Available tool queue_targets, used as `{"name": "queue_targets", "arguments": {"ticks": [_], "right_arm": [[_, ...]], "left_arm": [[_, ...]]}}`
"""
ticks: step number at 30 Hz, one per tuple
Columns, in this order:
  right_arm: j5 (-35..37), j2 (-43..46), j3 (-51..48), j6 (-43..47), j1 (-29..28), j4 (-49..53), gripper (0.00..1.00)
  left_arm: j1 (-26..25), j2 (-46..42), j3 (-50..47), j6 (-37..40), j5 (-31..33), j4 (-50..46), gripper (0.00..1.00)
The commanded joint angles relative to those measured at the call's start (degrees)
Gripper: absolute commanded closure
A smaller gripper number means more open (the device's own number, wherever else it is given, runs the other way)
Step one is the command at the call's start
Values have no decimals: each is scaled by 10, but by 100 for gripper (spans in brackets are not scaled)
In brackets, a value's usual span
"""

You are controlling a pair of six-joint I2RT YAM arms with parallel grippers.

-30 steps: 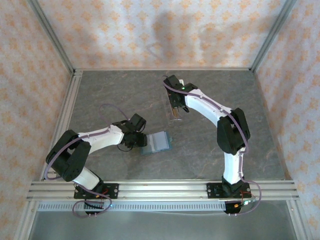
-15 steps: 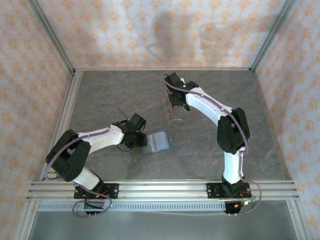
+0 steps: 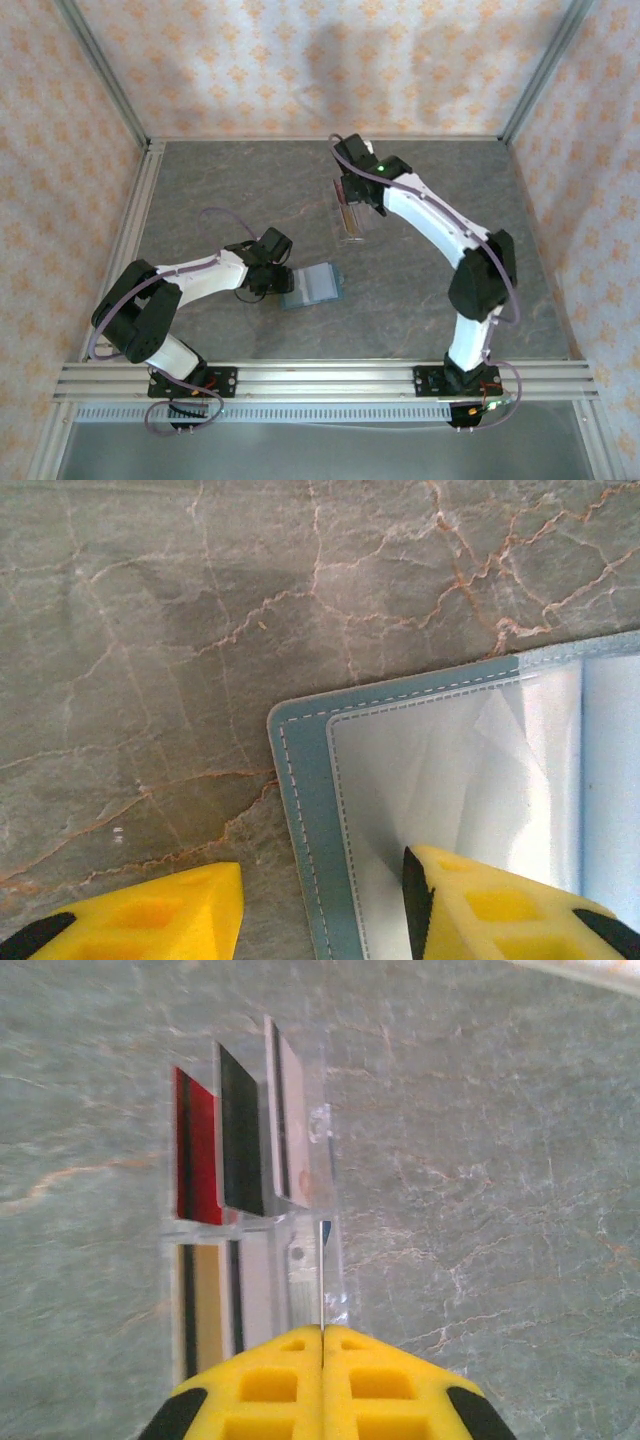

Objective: Put the credit cards into the card holder

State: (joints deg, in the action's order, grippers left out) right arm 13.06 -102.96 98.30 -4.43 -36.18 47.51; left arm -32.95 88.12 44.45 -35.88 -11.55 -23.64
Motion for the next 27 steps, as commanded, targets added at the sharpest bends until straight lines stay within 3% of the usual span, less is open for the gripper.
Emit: {"name": "queue_targets", "arguments": {"ticks": [1, 8, 16, 27], "right_arm": [[-38, 90, -78, -24, -49, -81, 100], [-200, 196, -295, -96, -107, -316, 100], [-331, 207, -486, -193, -122, -584, 100], [-338, 116, -609, -282, -122, -820, 100]], "left_arm": [[3, 5, -8, 16, -4, 14, 54], [3, 9, -9, 16, -5, 16, 59], [3, 18, -8, 18, -14, 19, 61], [3, 26, -6, 18, -14, 19, 63]]}}
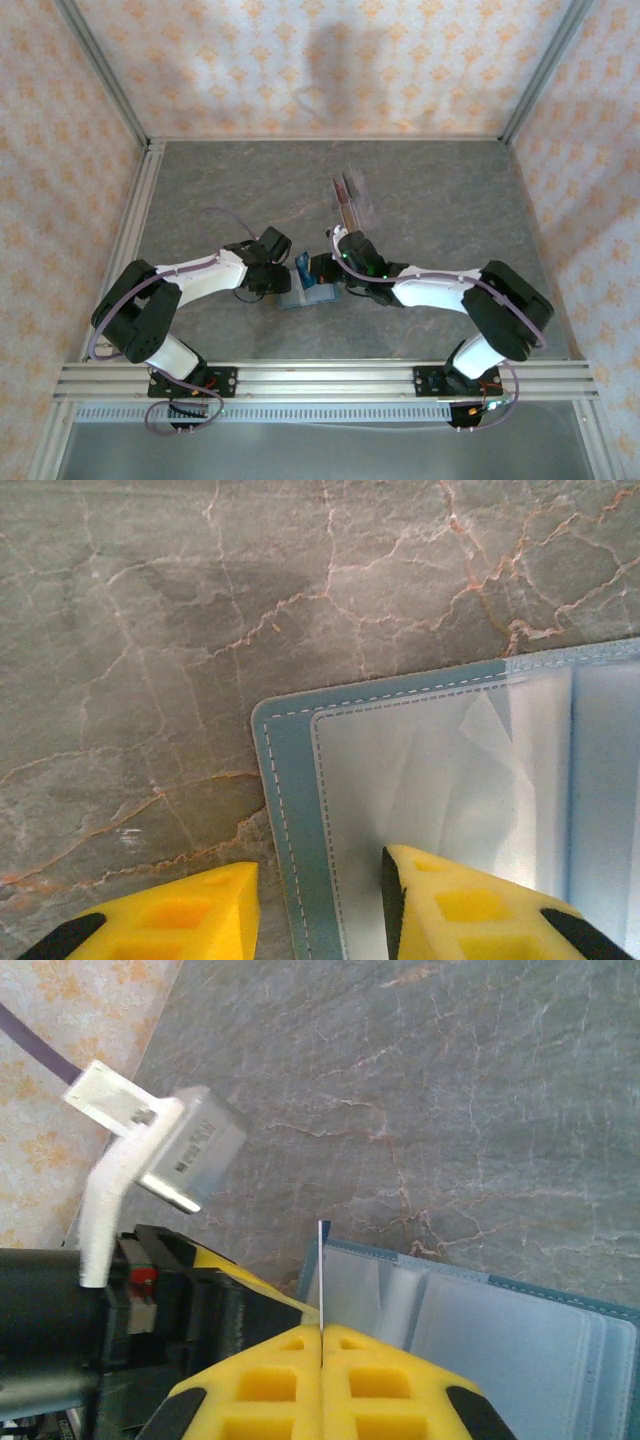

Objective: Put the credit cards into the card holder

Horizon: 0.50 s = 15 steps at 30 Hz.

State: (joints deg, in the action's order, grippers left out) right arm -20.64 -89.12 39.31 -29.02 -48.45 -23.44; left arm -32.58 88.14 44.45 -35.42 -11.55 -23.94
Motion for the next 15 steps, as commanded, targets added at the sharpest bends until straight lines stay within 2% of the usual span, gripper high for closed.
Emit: {"name": "queue_targets", "arguments": {"ticks": [1, 8, 15], "right_arm": [[3, -30, -24, -38, 0, -119, 100], [23, -75, -61, -57, 1, -198, 100], [31, -93, -73, -60, 1, -223, 100]], "left_arm": [[-2, 26, -6, 13, -15, 22, 64], [-2, 28, -6, 13, -17, 24, 64], [-2, 27, -6, 12, -15, 23, 64]]}}
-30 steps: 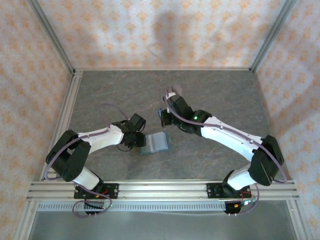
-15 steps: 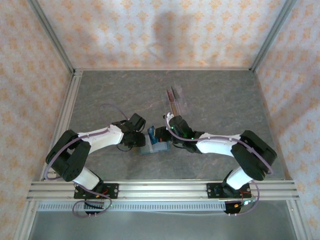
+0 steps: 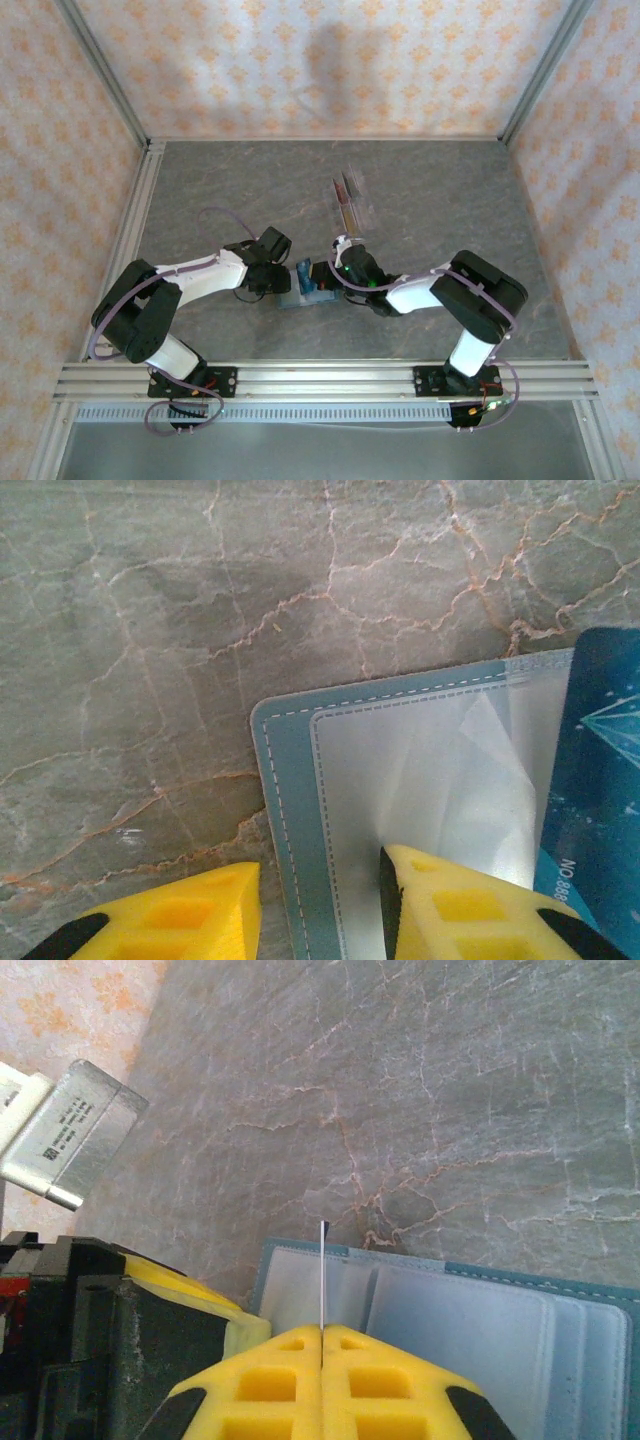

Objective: Put the credit cards into the card holder

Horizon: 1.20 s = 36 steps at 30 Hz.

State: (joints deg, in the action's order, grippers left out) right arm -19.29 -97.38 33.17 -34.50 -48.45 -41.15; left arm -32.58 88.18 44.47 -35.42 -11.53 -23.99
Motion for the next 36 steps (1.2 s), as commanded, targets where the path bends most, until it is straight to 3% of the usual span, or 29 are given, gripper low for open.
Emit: {"name": "queue_targets", "arguments": {"ticks": [1, 9, 15, 26, 36], "right_arm": [[20, -10, -15, -5, 2, -50, 100], [27, -24, -24, -8, 3, -67, 100], [57, 1, -25, 6, 3, -22, 100], [6, -53, -15, -57, 5, -97, 100], [-26, -39, -5, -105, 8, -106, 100]], "left_arm": [[-2, 27, -7, 12, -15, 24, 64], [-2, 27, -7, 11, -16, 24, 65], [-2, 29, -6, 11, -17, 24, 64], [-1, 32, -7, 11, -17, 24, 65], [-2, 30, -6, 11, -17, 24, 65]]}}
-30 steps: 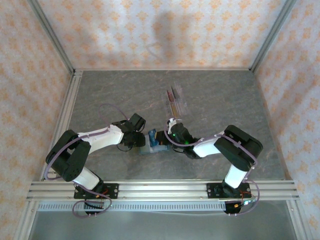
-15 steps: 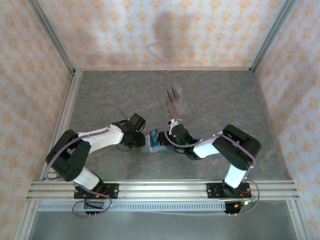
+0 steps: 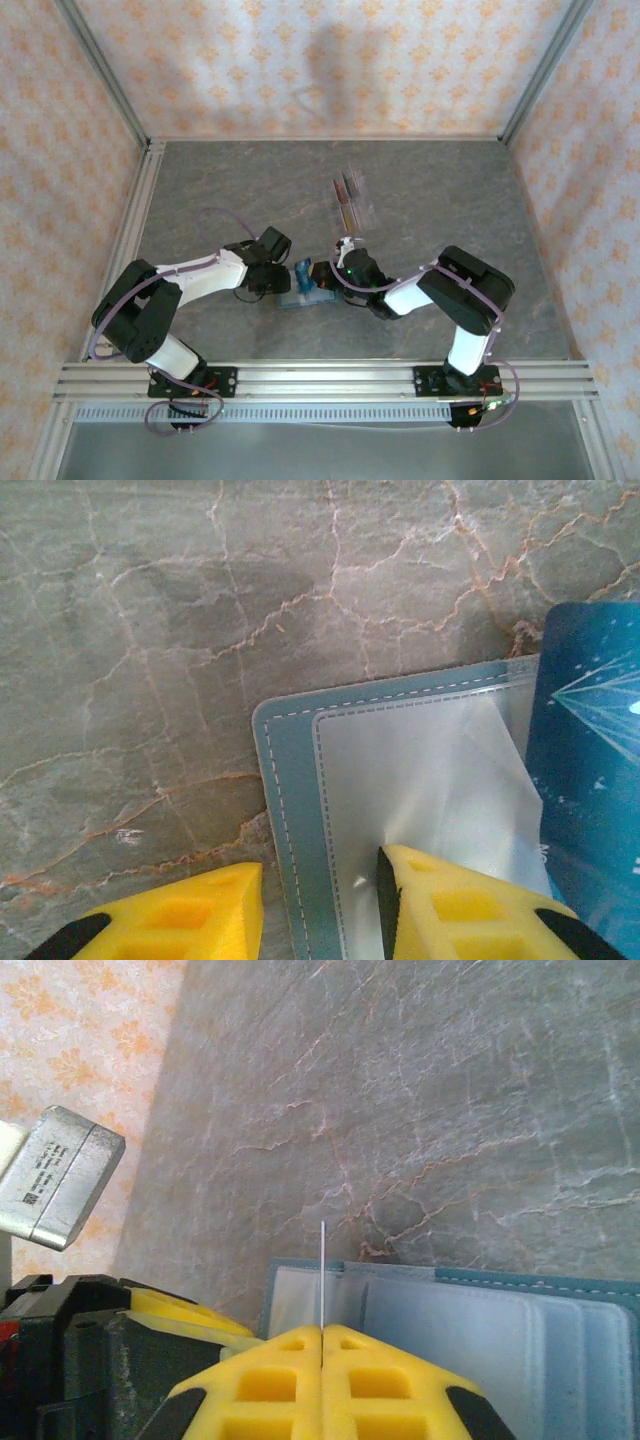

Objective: Put the credit cards into the card holder

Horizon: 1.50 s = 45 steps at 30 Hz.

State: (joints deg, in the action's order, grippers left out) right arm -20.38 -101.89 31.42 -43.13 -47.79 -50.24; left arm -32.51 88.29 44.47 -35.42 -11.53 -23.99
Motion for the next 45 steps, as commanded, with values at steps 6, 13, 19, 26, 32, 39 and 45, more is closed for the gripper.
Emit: {"name": "queue_targets", "arguments": {"ticks": [6, 13, 19, 26, 32, 39, 45], "right_arm": [[-23, -5, 5, -52, 0, -40, 100], [-21, -32, 13, -75, -5, -40, 100], [-9, -26, -1, -72, -8, -21, 100], [-12, -15, -2, -51, -20, 17, 100], [2, -3, 3, -13, -45, 79, 100], [4, -12, 19, -4, -47, 107, 100], [15, 3, 40, 21, -47, 177, 100]], "left_arm": [[-2, 29, -6, 11, -17, 23, 65], [-3, 29, -6, 11, -17, 23, 65], [-3, 28, -6, 10, -17, 23, 65], [-2, 22, -6, 10, -18, 23, 64], [-1, 12, -14, 7, -46, 47, 63], [6, -14, -24, 3, -47, 53, 63], [17, -61, -44, -4, -47, 70, 63]]}}
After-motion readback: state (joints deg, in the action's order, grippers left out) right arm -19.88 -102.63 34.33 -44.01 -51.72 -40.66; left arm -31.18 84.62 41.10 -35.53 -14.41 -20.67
